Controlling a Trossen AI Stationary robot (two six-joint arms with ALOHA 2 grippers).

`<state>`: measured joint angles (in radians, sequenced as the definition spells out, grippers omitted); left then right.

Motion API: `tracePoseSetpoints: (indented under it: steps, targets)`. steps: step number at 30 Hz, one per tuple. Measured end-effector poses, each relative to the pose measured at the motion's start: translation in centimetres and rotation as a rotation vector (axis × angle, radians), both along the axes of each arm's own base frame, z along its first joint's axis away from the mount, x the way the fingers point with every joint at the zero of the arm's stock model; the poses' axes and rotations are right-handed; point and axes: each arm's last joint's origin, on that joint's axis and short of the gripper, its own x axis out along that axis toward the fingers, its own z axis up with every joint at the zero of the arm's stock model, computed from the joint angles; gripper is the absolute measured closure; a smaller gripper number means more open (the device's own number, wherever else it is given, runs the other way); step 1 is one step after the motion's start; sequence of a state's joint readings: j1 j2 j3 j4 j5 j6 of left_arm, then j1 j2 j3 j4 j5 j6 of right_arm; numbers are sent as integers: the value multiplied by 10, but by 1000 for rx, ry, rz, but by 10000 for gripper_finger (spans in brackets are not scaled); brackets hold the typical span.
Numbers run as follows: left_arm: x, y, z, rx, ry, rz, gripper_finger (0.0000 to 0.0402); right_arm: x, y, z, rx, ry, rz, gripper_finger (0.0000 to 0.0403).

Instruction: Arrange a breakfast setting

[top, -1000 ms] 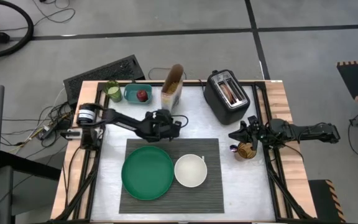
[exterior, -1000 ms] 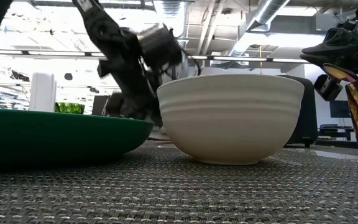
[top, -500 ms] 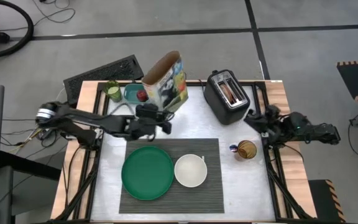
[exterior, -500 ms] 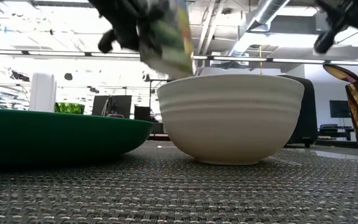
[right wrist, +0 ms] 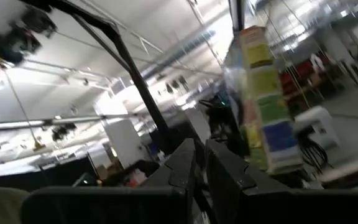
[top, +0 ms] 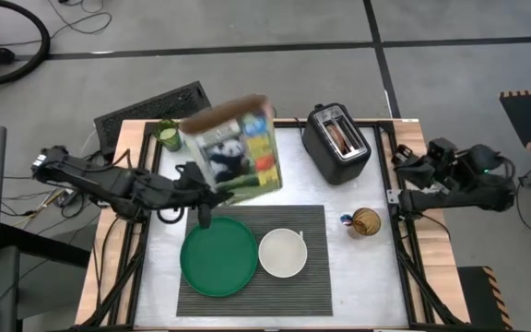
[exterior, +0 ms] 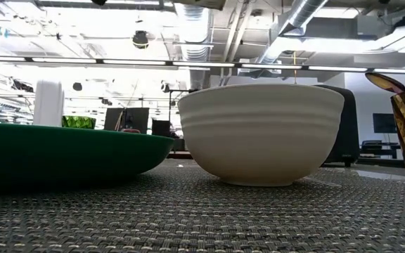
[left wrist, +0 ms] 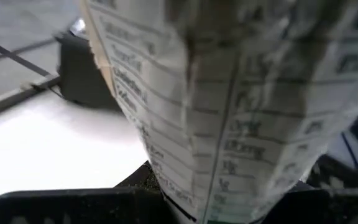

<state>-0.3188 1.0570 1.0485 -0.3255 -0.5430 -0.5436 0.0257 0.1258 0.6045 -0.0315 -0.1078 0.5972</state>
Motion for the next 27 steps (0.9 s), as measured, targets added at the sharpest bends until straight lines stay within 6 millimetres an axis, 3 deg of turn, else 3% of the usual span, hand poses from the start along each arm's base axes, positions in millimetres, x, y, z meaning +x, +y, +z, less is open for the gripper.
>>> tracePoseSetpoints:
  steps: [6,17,27]
  targets:
    - [11,-17,-1,15,309,-161,317,-3,0,14,-53,148,-19,335]
    - [32,-42,2,249,911,-419,317,7,0,9,-72,223,-36,335]
    - [29,-42,-4,418,1124,-496,317,8,0,7,-46,240,-33,335]
